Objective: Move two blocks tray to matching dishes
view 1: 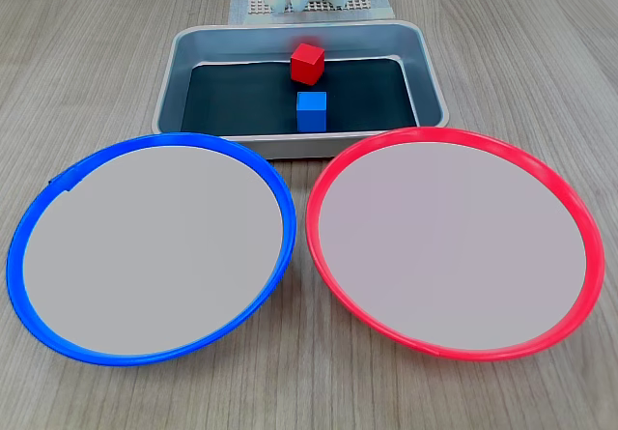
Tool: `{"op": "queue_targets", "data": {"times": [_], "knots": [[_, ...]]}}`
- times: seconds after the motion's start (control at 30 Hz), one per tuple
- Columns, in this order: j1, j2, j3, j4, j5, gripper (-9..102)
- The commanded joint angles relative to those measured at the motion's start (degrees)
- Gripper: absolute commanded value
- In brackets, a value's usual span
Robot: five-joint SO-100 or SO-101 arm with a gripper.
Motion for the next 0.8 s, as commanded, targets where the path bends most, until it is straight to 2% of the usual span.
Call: {"op": "queue_targets", "data": {"times": [0.0, 0.23, 0.77], "knots": [[-2.0, -8.7, -7.7, 9.6, -5.7, 22], [-2.4, -22.6, -5.6, 4.7, -12.2, 20], [-0.9, -29.4, 4.5, -16.7, -23.6, 18]]}}
